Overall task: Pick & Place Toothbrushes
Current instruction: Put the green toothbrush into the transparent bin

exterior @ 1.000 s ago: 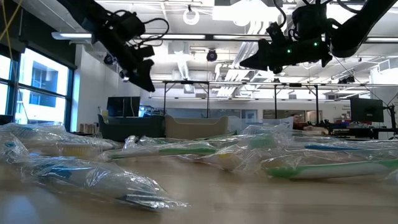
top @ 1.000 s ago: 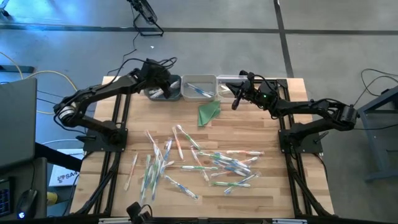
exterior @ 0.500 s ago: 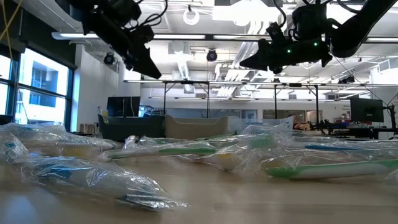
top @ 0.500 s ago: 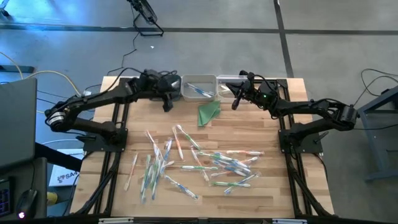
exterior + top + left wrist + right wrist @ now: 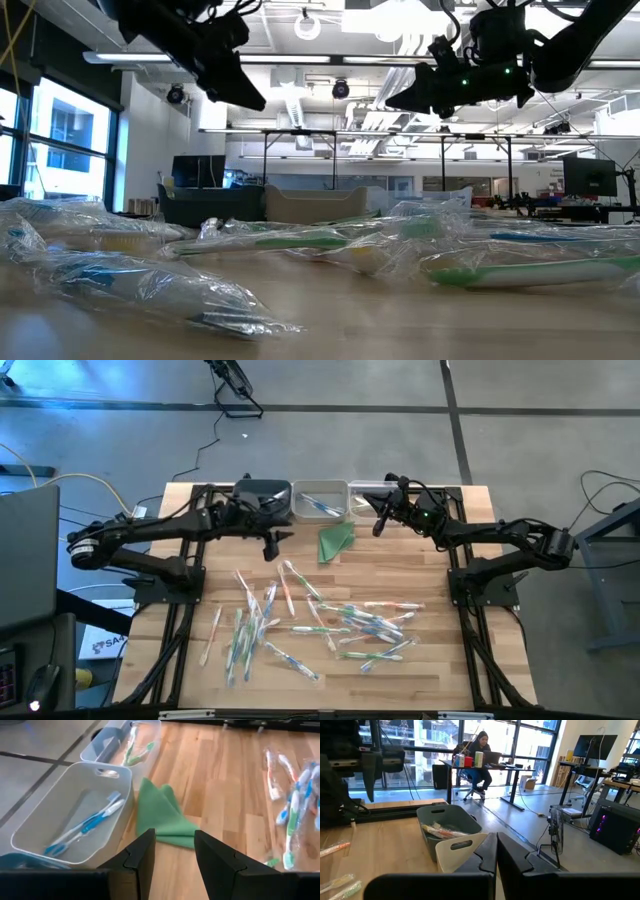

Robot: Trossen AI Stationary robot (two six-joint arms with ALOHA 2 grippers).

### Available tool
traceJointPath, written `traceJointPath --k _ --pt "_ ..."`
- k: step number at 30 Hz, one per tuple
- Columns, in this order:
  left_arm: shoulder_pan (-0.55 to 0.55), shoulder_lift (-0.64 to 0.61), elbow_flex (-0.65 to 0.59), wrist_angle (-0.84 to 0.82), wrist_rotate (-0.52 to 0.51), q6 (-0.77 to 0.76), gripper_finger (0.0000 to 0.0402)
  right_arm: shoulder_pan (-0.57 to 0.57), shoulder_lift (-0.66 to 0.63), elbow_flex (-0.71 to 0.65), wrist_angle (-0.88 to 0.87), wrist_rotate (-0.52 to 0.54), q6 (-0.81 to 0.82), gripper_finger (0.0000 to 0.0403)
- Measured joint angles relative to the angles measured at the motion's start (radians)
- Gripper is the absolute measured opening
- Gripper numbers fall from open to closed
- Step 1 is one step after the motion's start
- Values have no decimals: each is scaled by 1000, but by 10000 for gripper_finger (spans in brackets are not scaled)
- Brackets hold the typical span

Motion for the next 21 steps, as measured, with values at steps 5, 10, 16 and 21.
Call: traceJointPath --k 5,10,16,21 --pt "-38 0 0 0 0 0 134 0 0 0 0 0 0 3" --pt "-36 0 0 1 1 0 134 0 0 0 0 -3 0 3" --pt "-36 0 0 1 1 -1 134 0 0 0 -2 -3 -5 3" --pt "-36 0 0 6 1 -1 134 0 0 0 -22 -3 -11 3"
